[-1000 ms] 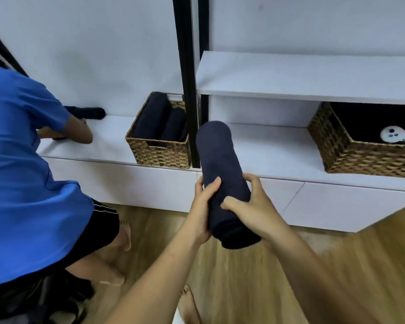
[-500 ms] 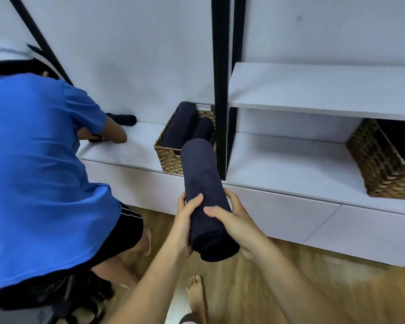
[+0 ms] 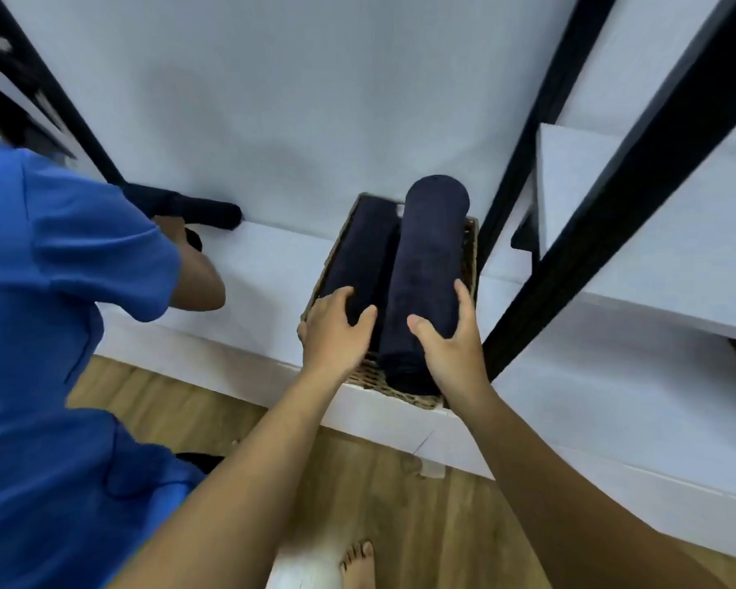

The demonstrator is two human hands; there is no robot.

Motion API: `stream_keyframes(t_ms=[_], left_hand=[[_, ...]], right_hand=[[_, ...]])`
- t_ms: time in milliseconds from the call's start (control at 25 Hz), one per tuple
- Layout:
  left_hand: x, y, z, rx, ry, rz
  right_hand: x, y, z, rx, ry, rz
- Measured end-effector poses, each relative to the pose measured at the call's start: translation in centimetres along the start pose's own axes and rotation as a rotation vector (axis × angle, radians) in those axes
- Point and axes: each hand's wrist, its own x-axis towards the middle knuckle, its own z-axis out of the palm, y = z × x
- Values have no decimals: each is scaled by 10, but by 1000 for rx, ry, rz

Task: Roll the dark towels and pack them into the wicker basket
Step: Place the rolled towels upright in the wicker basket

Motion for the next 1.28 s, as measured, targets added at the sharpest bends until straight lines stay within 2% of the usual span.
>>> stream_keyframes(t_ms=[80,200,320,440,560,600,720,840,960,1080,1200,1280], left_hand=[[36,-20,7,294,-81,-15],[69,-46,21,393,-243,-53],[83,-57,32,404,-192,-72],[81,-58,41,548,-179,-28],[79,-60,43,695,-236,15],[80,-60,42,711,-262,10],[82,-59,41,723,-326,-5],[81,-62,43,768,-365,9],[87,-64,47,821,-355,7],[89,-62,48,827,-359,-16],[90,-63,44,788,-345,9],[85,-68,42,756,-312,64]], right_hand=[[34,12,9,-95,34,24],[76,45,30,-225,-24,124],[102,78,51,-362,-203,182],[116,90,66,-577,-334,241],[124,95,66,-679,-377,312],[128,93,66,-659,-348,305],[150,82,72,-499,-103,170],[159,82,92,-683,-24,126],[161,93,107,-830,-3,170],[166,85,106,-839,-36,214],[155,77,88,-776,-176,229],[126,75,76,-824,-287,226]])
